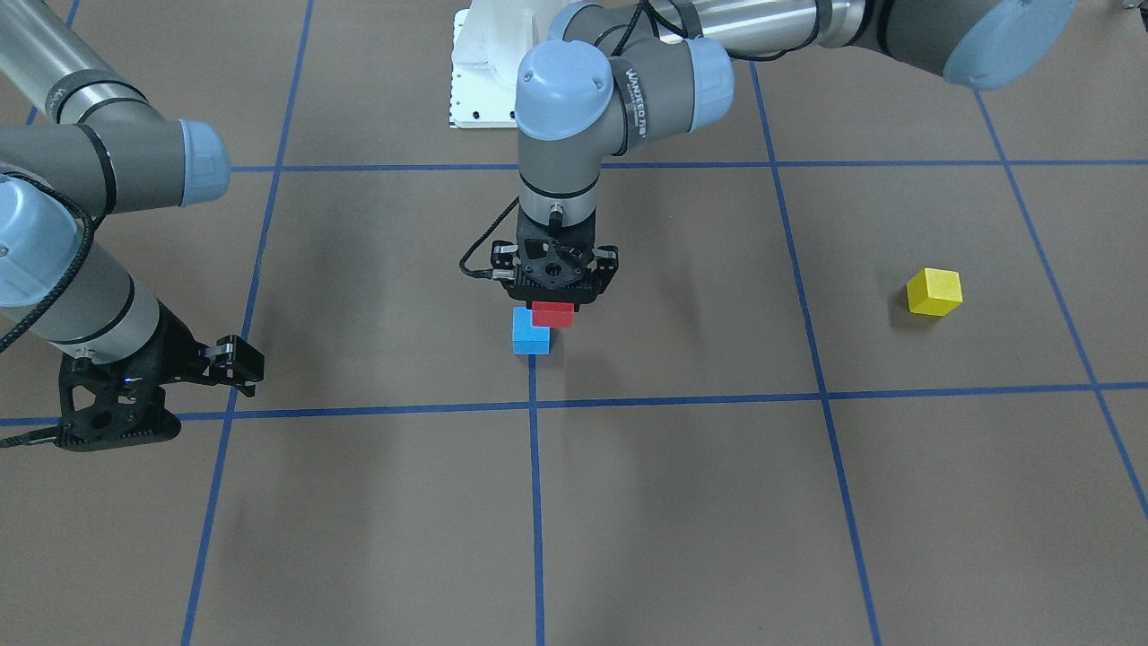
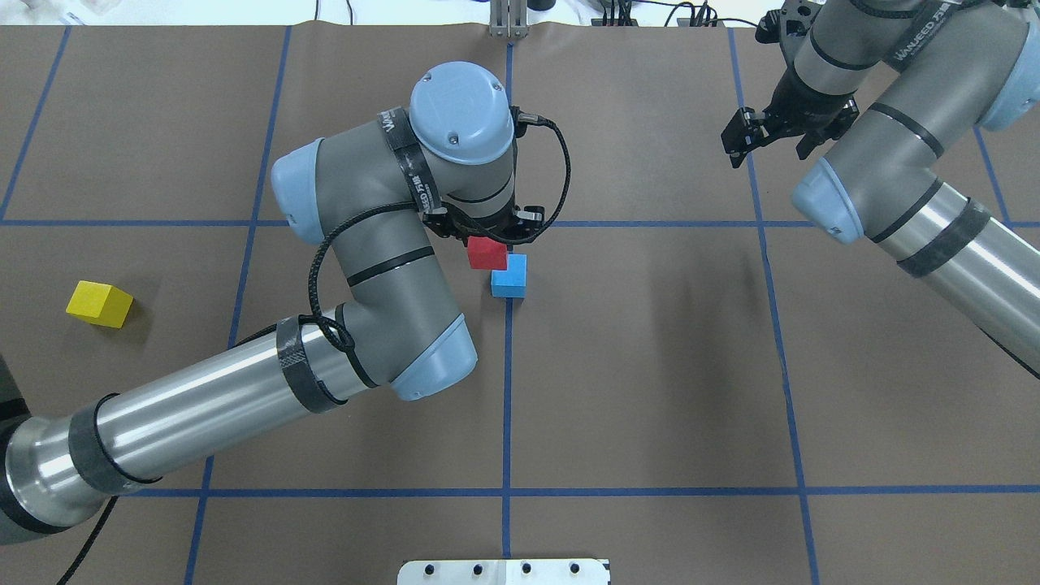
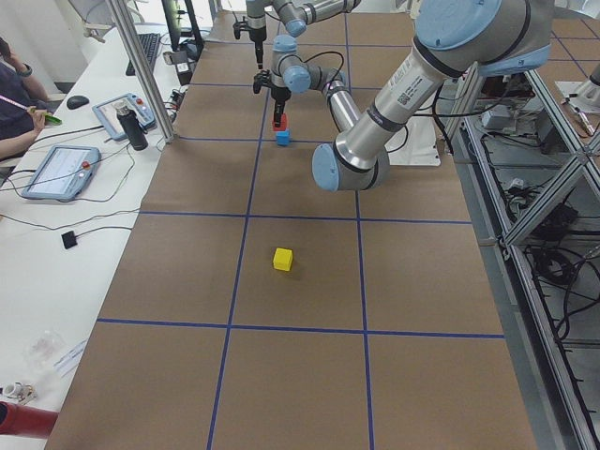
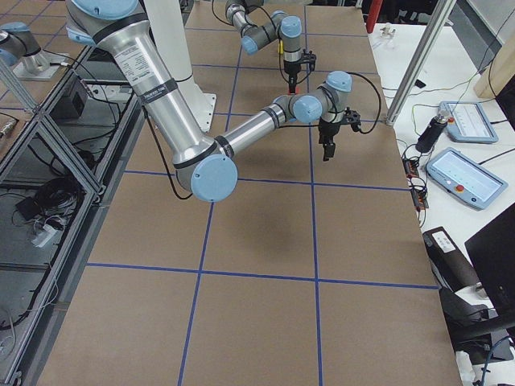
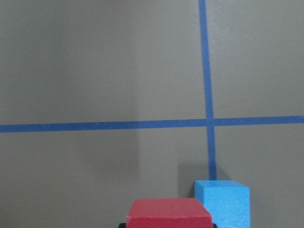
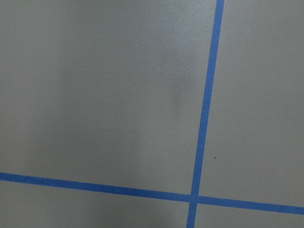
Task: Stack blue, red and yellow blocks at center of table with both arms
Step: 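Carry the red cube with the left gripper onto the blue cube, then open the left gripper and withdraw it from the stack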
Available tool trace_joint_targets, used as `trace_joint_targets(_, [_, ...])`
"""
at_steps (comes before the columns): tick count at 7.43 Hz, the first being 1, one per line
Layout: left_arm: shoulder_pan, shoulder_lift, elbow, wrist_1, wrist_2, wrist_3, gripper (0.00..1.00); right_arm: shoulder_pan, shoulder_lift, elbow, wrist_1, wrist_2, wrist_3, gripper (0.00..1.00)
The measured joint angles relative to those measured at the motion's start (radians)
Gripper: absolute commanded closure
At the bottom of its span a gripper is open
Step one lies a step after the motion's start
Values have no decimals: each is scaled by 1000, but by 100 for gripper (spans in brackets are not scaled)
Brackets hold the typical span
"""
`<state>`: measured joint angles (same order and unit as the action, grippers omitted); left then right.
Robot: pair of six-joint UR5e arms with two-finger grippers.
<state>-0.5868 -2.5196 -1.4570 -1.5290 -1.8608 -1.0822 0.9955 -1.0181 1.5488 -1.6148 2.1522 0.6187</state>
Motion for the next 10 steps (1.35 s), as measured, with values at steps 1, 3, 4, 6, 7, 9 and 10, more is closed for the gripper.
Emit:
trace_joint_targets(1, [4,-20,27,-1,-1,-2,100,0,-2,2,1,0,0,1])
trace_joint_targets(3, [8,-51,83,-6,-3,-4,100,2,-9,5,1,3,-1,1])
trace_joint_targets(4, [11,-56,99,-12,-4,-4,100,4,-11,7,1,5,-2,1])
trace_joint_targets(6, [13,-58,123,-22,-8,-3,100,6,-20,15,1,6,-2,1])
trace_joint_targets(7, [13,-59,135,-34,-9,-2,100,7,-24,19,1,6,-2,1])
trace_joint_targets(9, [18,-59,151,-55,-9,-2,100,9,-26,21,1,6,-3,1])
trace_joint_targets(10, [21,-59,154,-59,-9,-1,100,10,-27,21,1,6,-3,1])
